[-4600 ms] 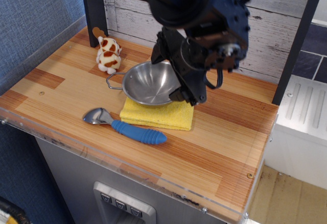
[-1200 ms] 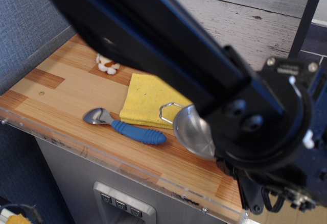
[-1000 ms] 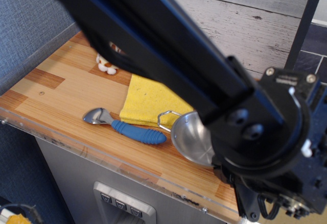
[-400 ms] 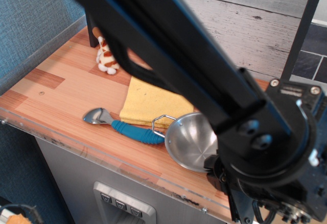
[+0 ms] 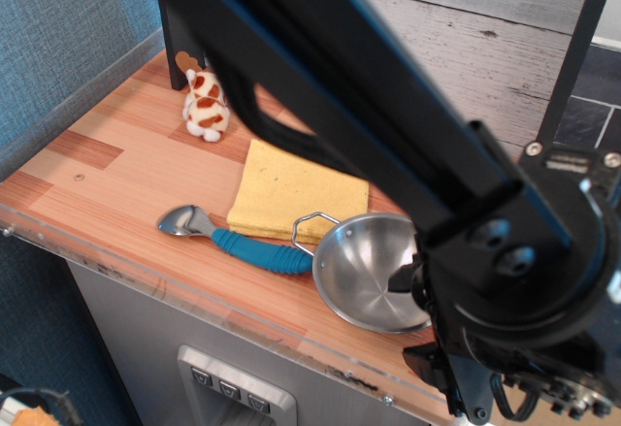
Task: Place the pot to the right of the spoon.
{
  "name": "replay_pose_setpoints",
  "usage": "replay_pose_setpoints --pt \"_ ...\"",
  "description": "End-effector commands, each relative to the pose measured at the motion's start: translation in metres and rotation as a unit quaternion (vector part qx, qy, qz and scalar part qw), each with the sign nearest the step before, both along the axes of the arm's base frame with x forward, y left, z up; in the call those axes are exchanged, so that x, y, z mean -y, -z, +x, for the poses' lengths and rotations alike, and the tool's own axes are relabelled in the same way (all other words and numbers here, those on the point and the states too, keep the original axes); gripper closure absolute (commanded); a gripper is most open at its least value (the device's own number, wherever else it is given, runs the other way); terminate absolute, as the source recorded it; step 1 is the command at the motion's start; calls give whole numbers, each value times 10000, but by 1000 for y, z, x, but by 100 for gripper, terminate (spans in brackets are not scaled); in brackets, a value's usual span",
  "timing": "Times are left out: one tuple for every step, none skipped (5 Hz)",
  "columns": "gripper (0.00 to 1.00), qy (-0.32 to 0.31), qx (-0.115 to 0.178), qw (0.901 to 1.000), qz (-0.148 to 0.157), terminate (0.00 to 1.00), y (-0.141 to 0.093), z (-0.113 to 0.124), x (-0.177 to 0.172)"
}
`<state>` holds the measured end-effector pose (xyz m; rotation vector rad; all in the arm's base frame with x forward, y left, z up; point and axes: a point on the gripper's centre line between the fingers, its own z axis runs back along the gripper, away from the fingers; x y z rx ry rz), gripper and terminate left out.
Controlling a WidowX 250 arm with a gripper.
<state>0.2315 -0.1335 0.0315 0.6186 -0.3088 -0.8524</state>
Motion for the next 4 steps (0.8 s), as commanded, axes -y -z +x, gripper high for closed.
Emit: replay_pose_setpoints --pt "0 393 208 9989 -154 0 -22 -4 6" --pt "0 420 297 9977 -448 0 -39 4 8" --pt "0 288 451 9942 -935 0 -64 16 2" --pt "0 -489 558 9880 -1353 0 -82 33 -15"
